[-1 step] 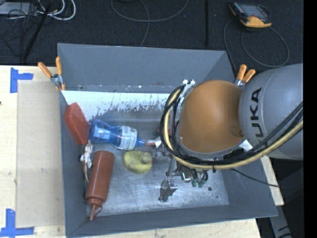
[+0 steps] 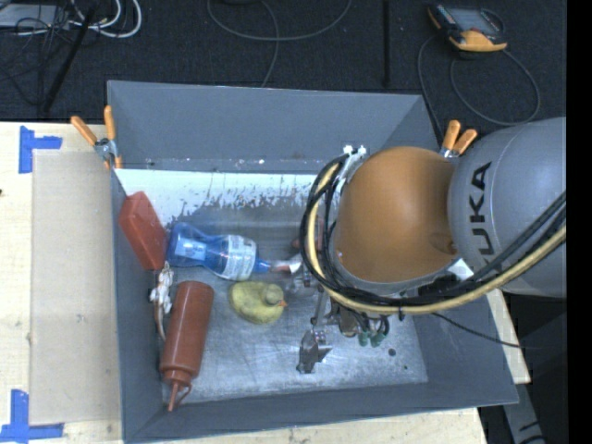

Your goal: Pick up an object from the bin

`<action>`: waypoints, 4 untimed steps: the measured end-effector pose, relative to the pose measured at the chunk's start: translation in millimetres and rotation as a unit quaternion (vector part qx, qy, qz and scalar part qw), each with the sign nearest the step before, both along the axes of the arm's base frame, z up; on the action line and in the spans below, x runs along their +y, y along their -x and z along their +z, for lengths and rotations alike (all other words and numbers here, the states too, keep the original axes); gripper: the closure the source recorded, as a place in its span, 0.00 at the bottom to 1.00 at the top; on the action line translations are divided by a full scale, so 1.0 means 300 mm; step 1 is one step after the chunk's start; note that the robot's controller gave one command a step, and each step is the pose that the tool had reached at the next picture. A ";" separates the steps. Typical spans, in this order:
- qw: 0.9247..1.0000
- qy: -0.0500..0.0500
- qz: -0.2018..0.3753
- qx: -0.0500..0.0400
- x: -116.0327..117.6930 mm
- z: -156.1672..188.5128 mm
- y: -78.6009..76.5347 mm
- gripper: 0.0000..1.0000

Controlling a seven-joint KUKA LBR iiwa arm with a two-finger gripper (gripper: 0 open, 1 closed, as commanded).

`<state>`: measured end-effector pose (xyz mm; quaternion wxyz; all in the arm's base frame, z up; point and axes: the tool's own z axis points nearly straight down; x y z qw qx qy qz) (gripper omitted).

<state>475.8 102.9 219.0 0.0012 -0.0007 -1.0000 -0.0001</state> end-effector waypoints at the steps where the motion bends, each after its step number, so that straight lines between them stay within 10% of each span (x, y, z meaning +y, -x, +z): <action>1: 0.999 -0.001 -0.050 -0.004 -0.016 -0.075 -0.119 0.00; 2: 0.991 0.000 -0.135 -0.001 -0.014 -0.206 -0.248 0.00; 3: 0.997 0.000 -0.074 -0.002 -0.075 -0.256 -0.331 0.00; 4: 0.989 0.000 -0.147 -0.001 -0.067 -0.393 -0.308 0.00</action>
Offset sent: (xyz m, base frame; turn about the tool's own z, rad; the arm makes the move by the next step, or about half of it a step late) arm 0.0735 -0.0041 -0.0590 0.2714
